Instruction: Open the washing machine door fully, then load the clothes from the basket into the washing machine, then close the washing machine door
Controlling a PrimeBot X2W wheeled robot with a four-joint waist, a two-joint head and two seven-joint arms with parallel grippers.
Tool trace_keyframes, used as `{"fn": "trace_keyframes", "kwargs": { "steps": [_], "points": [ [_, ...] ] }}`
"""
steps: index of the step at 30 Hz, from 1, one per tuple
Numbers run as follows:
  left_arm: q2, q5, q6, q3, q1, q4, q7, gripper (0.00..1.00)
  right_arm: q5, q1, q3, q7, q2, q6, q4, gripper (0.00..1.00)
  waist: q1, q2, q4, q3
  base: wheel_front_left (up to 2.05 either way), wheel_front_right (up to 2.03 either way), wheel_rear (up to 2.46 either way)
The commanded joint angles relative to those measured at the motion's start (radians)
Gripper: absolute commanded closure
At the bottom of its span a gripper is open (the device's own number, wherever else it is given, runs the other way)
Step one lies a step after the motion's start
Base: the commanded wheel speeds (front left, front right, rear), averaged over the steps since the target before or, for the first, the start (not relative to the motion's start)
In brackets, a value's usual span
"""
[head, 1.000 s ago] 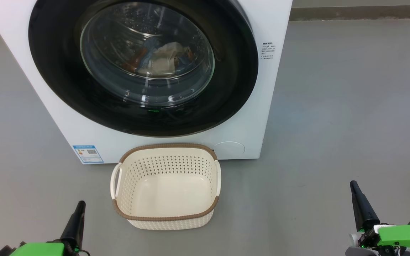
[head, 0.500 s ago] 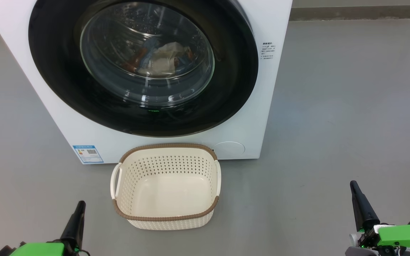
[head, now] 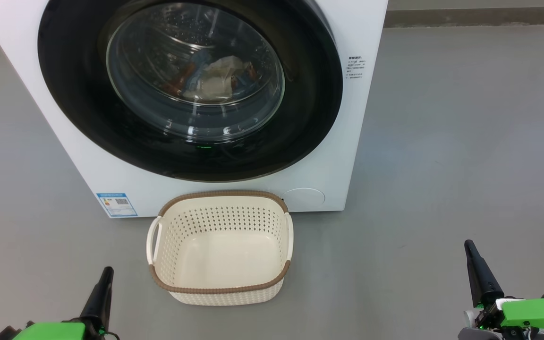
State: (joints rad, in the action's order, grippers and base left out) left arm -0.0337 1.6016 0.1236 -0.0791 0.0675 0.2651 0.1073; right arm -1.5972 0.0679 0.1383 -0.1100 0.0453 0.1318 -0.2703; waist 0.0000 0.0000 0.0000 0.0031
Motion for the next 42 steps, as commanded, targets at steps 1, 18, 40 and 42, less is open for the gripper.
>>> {"fn": "trace_keyframes", "kwargs": {
  "steps": [1, 18, 40, 42],
  "points": [
    [-0.017, 0.006, 0.007, -0.036, 0.041, -0.02, 0.007, 1.0, -0.011, 0.04, -0.025, -0.003, 0.005, -0.001, 0.026, 1.0, 0.0, 0.0, 0.0, 0.0, 0.0, 0.0, 0.0],
    [-0.017, 0.006, 0.007, -0.036, 0.041, -0.02, 0.007, 1.0, -0.011, 0.04, -0.025, -0.003, 0.005, -0.001, 0.026, 1.0, 0.0, 0.0, 0.0, 0.0, 0.0, 0.0, 0.0],
    [-0.017, 0.006, 0.007, -0.036, 0.041, -0.02, 0.007, 1.0, -0.011, 0.04, -0.025, -0.003, 0.005, -0.001, 0.026, 1.0, 0.0, 0.0, 0.0, 0.0, 0.0, 0.0, 0.0],
    [-0.017, 0.006, 0.007, -0.036, 0.041, -0.02, 0.007, 1.0, -0.011, 0.04, -0.025, -0.003, 0.005, -0.001, 0.026, 1.0, 0.0, 0.0, 0.0, 0.0, 0.0, 0.0, 0.0]
  ]
}}
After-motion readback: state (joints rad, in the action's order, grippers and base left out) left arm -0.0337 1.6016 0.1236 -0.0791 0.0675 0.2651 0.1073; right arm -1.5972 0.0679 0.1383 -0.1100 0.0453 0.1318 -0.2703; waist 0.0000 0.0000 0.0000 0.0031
